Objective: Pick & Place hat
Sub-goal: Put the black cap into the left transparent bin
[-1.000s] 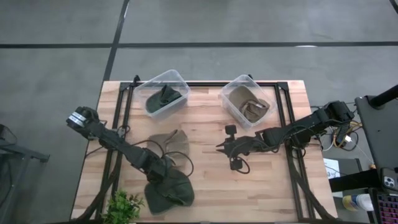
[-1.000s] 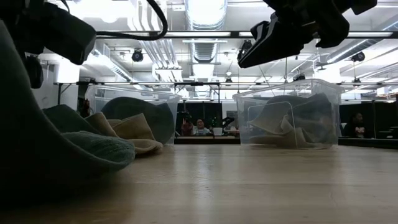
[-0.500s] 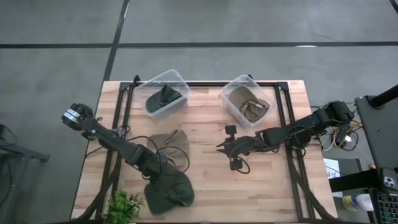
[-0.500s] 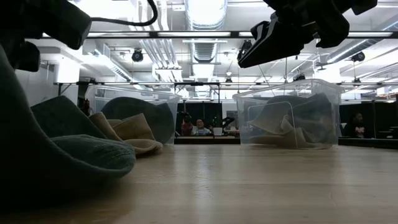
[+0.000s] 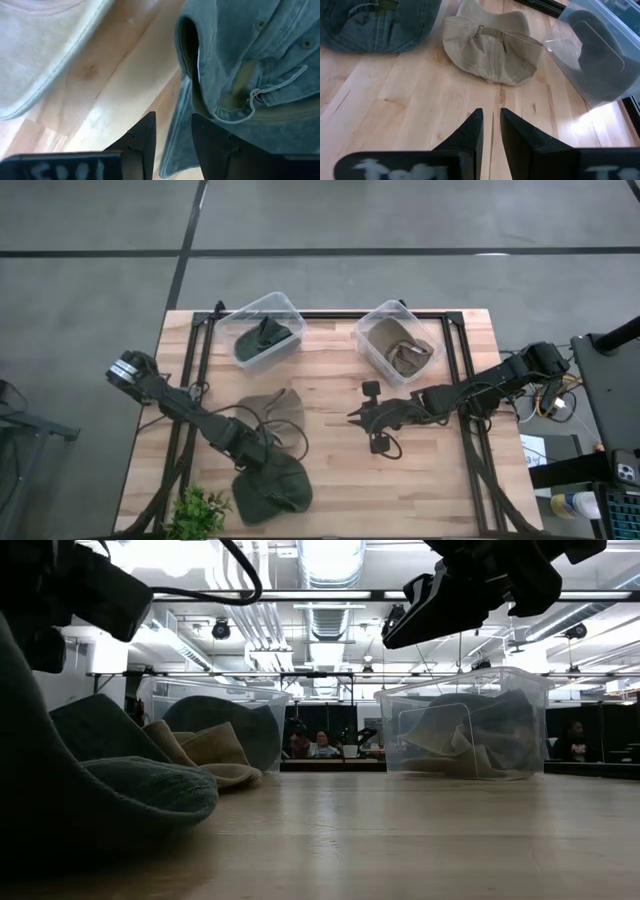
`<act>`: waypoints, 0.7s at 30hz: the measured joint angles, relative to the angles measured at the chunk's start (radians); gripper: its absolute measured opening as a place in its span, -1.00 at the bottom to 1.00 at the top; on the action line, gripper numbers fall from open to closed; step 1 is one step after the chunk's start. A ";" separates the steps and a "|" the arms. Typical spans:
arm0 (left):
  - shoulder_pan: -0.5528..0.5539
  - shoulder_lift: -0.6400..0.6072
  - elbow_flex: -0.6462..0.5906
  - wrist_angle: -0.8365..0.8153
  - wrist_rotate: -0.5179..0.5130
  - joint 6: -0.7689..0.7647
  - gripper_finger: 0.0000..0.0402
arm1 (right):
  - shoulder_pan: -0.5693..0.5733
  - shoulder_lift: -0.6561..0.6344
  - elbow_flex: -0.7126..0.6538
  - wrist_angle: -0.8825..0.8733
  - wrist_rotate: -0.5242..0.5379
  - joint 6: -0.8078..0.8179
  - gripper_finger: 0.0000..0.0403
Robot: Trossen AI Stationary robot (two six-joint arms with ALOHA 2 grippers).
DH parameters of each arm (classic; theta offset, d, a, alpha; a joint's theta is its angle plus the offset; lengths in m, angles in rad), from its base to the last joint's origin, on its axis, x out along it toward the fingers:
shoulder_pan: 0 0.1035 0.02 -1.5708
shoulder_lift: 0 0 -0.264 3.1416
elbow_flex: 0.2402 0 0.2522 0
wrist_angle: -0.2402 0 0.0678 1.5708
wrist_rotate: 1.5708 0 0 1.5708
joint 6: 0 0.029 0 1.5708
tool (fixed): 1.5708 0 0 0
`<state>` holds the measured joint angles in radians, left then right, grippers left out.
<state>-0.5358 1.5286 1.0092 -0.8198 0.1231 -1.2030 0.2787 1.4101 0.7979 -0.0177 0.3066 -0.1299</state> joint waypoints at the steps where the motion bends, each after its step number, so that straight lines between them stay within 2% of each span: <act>1: -0.001 0.003 0.000 0.001 0.000 0.000 -0.42 | 0.000 0.000 0.000 0.000 0.000 0.000 -0.70; 14: -0.003 0.046 0.000 0.110 0.004 0.052 -0.45 | 0.000 0.000 0.000 0.000 0.000 0.000 -0.70; 17: -0.003 0.046 0.000 0.110 0.006 0.054 -0.56 | 0.000 0.000 0.000 0.000 0.000 0.000 -0.70; 21: -0.003 0.046 0.000 0.115 -0.002 0.072 -0.89 | 0.000 0.000 0.000 0.000 0.000 0.007 -0.70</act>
<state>-0.5385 1.5742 1.0092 -0.7046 0.1210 -1.1313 0.2787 1.4101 0.7979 -0.0177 0.3065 -0.1225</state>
